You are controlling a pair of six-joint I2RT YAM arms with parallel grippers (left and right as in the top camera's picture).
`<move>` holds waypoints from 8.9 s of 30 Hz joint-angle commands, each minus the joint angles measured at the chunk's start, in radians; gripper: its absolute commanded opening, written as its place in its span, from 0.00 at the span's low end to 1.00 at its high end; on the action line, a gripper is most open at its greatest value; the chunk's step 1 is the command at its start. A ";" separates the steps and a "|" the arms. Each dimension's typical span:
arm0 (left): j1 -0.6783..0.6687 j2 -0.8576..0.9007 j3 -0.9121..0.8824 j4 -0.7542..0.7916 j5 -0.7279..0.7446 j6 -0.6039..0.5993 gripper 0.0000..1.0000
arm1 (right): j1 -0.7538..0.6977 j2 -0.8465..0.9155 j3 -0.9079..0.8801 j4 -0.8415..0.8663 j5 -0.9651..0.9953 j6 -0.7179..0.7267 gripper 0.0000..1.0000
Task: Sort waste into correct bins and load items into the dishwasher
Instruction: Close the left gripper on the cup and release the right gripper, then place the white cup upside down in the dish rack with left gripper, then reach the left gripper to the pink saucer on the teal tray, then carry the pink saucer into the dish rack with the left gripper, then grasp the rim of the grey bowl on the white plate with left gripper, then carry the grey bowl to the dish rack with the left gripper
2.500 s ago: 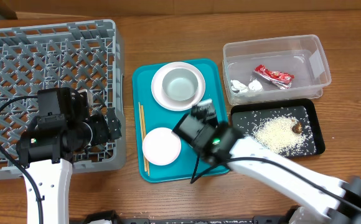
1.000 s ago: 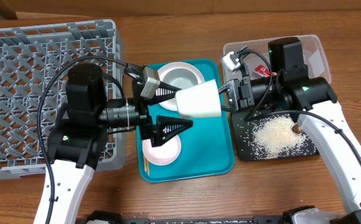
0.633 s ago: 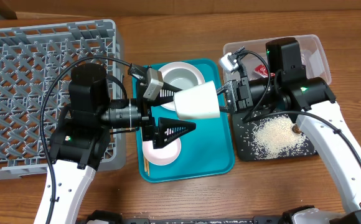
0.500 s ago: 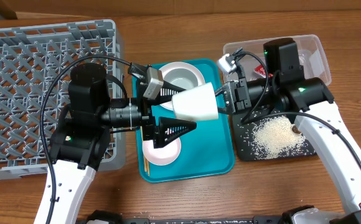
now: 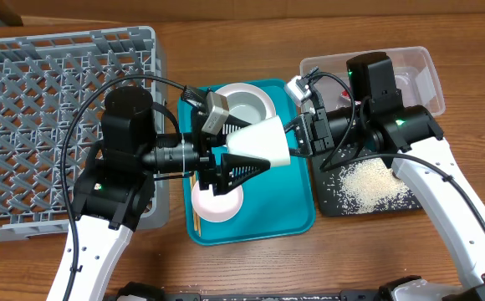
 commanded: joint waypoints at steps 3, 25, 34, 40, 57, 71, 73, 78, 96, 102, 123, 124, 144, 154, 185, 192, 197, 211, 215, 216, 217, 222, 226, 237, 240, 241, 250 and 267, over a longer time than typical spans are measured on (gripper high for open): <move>-0.013 -0.003 0.016 0.003 -0.052 -0.003 0.70 | 0.005 0.001 0.008 0.006 -0.009 -0.007 0.04; 0.269 -0.040 0.021 -0.500 -0.717 0.021 0.04 | -0.092 -0.006 0.009 -0.324 1.083 -0.052 0.56; 0.673 -0.025 0.027 -0.700 -0.974 -0.003 0.05 | -0.228 -0.096 0.010 -0.458 1.217 -0.177 0.67; 0.808 0.042 0.027 -0.644 -0.978 -0.040 0.04 | -0.240 -0.100 0.009 -0.488 1.216 -0.177 0.68; 0.816 0.372 0.027 -0.542 -1.060 -0.056 0.47 | -0.238 -0.100 0.009 -0.522 1.216 -0.177 0.68; 0.777 0.280 0.233 -0.693 -1.023 -0.059 1.00 | -0.238 -0.100 0.009 -0.533 1.216 -0.177 0.69; 0.750 0.257 0.237 -0.719 -1.003 -0.089 1.00 | -0.238 -0.100 0.009 -0.533 1.216 -0.177 0.69; 0.620 0.250 0.234 -0.785 -0.943 -0.093 1.00 | -0.238 -0.100 0.009 -0.533 1.216 -0.177 0.70; -0.139 0.398 0.154 -0.649 -0.948 -0.092 1.00 | -0.238 -0.099 0.009 -0.523 1.216 -0.176 1.00; -0.254 0.571 0.154 -0.634 -0.953 -0.092 0.88 | -0.238 -0.100 0.009 -0.527 1.216 -0.176 1.00; -0.271 0.697 0.251 -0.721 -0.948 -0.144 0.04 | -0.238 -0.099 0.009 -0.545 1.216 -0.176 1.00; -0.267 0.679 0.269 -0.734 -0.950 -0.144 0.04 | -0.238 -0.100 0.009 -0.545 1.216 -0.176 1.00; 0.338 0.496 0.478 -0.681 -0.634 0.249 0.04 | -0.238 -0.097 0.008 -0.545 1.216 -0.176 1.00; 0.653 0.636 0.478 -0.488 -0.212 0.355 0.04 | -0.238 -0.097 0.008 -0.545 1.216 -0.176 1.00; 1.021 0.967 0.478 -0.607 0.103 0.340 0.49 | -0.238 -0.097 0.008 -0.542 1.216 -0.176 1.00; 1.027 0.832 0.479 -0.679 0.100 0.357 0.75 | -0.238 -0.097 0.008 -0.546 1.216 -0.176 1.00; 0.999 0.653 0.479 -0.736 0.074 0.357 0.88 | -0.238 -0.097 0.008 -0.549 1.216 -0.176 1.00; 0.427 0.466 0.475 -0.743 -0.519 0.282 0.84 | -0.239 -0.097 0.008 -0.627 1.460 -0.043 1.00; 0.156 0.521 0.475 -0.652 -0.747 0.274 0.85 | -0.239 -0.097 0.008 -0.629 1.469 -0.032 1.00; 0.100 0.542 0.475 -0.628 -0.795 0.274 0.85 | -0.238 -0.097 0.008 -0.629 1.468 -0.032 1.00; 0.061 0.558 0.475 -0.610 -0.828 0.274 0.85 | -0.238 -0.097 0.008 -0.630 1.468 -0.032 1.00; -0.147 0.710 0.475 -0.511 -1.042 0.274 0.86 | -0.238 -0.097 0.008 -0.630 1.468 -0.032 1.00; -0.217 0.824 0.475 -0.475 -1.137 0.272 0.83 | -0.238 -0.097 0.008 -0.631 1.468 -0.032 1.00; -0.237 0.961 0.477 -0.463 -1.165 0.229 0.33 | -0.238 -0.097 0.008 -0.639 1.465 -0.032 1.00; -0.237 0.945 0.494 -0.467 -1.165 0.203 0.08 | -0.238 -0.097 0.008 -0.642 1.465 -0.032 1.00; -0.235 0.938 0.505 -0.470 -1.165 0.194 0.04 | -0.238 -0.097 0.008 -0.642 1.465 -0.032 1.00; -0.227 0.867 0.706 -0.610 -1.164 0.144 0.04 | -0.238 -0.097 0.008 -0.653 1.466 -0.032 1.00; 0.347 0.750 0.785 -0.640 -0.363 0.183 0.04 | -0.238 -0.097 0.008 -0.653 1.466 -0.033 1.00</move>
